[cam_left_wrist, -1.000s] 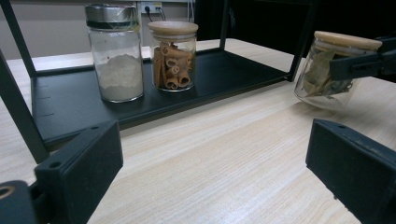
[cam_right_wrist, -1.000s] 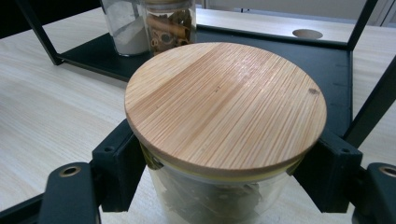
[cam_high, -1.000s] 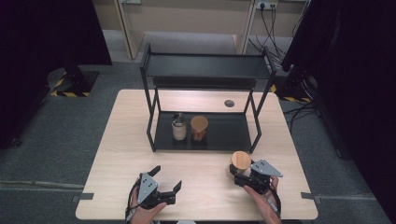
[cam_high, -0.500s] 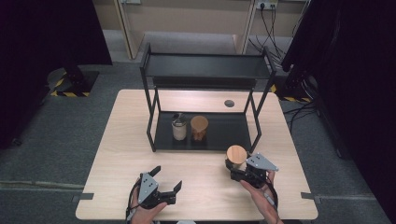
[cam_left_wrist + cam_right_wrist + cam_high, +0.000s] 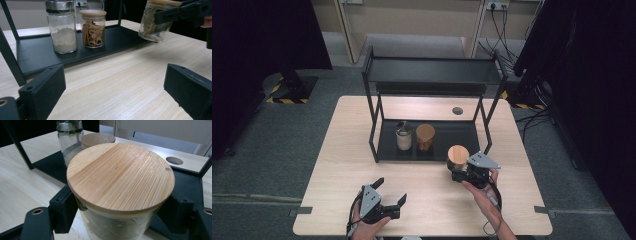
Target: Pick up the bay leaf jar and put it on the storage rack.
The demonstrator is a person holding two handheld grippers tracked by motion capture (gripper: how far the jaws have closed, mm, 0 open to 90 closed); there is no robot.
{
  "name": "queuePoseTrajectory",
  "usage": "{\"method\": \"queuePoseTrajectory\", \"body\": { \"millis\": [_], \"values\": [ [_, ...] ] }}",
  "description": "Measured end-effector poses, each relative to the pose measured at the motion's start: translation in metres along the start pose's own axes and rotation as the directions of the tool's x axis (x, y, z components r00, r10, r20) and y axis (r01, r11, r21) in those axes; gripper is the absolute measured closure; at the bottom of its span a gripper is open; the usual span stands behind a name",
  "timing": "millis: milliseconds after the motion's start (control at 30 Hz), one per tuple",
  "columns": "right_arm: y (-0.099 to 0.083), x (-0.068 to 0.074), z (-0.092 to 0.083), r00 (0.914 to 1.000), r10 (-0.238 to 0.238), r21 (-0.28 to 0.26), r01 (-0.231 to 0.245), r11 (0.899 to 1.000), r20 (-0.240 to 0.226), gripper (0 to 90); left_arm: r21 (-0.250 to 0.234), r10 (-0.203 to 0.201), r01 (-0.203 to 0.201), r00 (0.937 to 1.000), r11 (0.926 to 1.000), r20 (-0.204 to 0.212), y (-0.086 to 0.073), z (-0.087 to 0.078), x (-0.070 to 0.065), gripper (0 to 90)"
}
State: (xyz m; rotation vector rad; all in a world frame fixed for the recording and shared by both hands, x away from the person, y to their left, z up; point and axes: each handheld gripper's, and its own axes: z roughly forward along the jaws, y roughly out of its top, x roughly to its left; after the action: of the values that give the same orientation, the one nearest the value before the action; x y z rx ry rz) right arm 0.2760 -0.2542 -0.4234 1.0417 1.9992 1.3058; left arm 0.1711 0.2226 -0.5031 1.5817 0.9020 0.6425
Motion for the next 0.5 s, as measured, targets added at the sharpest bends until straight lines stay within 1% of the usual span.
{"method": "queuePoseTrajectory", "body": {
  "millis": [167,333,500],
  "values": [
    [0.009,0.000,0.012,1.0000,0.001,-0.004,-0.001,1.000,0.002,25.3,0.001,-0.001,0.001,1.0000,1.0000,-0.002,0.000,0.000,0.000,3.1],
    [0.017,-0.001,0.022,0.9998,0.002,-0.008,-0.002,1.000,0.018,25.3,0.002,0.000,0.000,1.0000,1.0000,-0.002,0.000,0.000,0.000,3.1],
    [0.021,-0.002,0.033,0.9994,0.005,0.002,-0.005,1.000,0.034,25.3,0.001,0.000,0.000,1.0000,1.0000,-0.003,0.000,0.000,0.000,3.1]
  ]
}}
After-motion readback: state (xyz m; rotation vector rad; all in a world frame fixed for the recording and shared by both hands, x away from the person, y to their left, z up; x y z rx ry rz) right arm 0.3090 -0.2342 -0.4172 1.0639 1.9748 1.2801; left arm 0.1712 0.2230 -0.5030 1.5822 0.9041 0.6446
